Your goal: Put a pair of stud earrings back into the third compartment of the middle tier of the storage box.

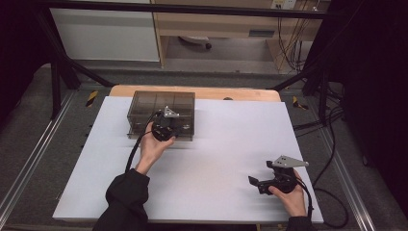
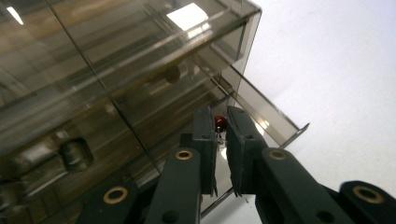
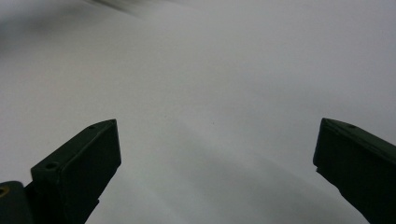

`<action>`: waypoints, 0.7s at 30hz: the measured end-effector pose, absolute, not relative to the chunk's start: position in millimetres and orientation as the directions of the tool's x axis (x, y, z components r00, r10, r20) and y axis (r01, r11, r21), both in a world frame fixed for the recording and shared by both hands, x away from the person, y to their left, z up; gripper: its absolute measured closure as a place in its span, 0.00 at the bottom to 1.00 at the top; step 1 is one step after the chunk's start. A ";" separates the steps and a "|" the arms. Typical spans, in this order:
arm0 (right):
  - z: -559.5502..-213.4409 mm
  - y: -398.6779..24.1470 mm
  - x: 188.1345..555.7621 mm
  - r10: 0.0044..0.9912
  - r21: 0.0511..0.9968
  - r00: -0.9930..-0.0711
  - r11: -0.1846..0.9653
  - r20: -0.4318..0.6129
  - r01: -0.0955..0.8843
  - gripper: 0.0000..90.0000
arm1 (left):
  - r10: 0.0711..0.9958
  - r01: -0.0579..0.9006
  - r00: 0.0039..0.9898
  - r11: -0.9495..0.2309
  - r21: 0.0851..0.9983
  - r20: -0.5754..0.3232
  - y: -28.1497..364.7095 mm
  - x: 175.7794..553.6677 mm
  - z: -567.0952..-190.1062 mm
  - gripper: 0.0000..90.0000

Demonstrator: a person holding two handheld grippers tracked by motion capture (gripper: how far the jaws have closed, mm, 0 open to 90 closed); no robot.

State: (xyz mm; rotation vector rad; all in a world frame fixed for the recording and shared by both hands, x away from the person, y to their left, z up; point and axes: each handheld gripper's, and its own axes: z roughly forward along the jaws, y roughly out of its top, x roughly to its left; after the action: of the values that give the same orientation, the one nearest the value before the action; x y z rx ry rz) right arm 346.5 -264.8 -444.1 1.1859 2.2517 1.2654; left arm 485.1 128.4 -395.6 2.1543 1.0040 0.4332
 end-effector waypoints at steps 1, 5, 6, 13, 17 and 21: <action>-444.1 -264.8 346.5 0.778 0.813 -0.614 0.271 0.130 0.516 0.02 | 0.770 0.533 0.638 -0.442 0.721 0.000 128.4 485.4 -397.7 0.91; -444.2 -264.9 346.7 0.778 0.812 -0.616 0.275 0.128 0.515 0.02 | 0.773 0.535 0.634 -0.439 0.722 0.001 129.4 486.0 -401.8 0.91; -444.1 -264.8 346.6 0.777 0.812 -0.616 0.274 0.128 0.515 0.02 | 0.774 0.534 0.633 -0.437 0.723 0.000 129.6 486.0 -402.0 0.90; -444.1 -265.0 346.5 0.779 0.812 -0.614 0.273 0.127 0.515 0.02 | 0.776 0.516 0.631 -0.424 0.744 0.005 132.1 481.4 -394.2 0.79; -444.1 -264.8 346.4 0.778 0.811 -0.616 0.276 0.127 0.516 0.02 | 0.772 0.511 0.636 -0.415 0.752 -0.006 136.2 475.8 -385.8 0.68; -444.0 -265.1 346.3 0.778 0.812 -0.615 0.274 0.128 0.515 0.02 | 0.766 0.502 0.643 -0.412 0.760 -0.009 140.7 468.1 -376.9 0.56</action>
State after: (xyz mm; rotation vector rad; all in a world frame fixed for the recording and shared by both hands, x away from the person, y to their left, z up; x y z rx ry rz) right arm 346.3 -265.1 -444.0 1.1853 2.2519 1.2624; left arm 468.1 140.7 -376.9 2.0989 0.9843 0.4422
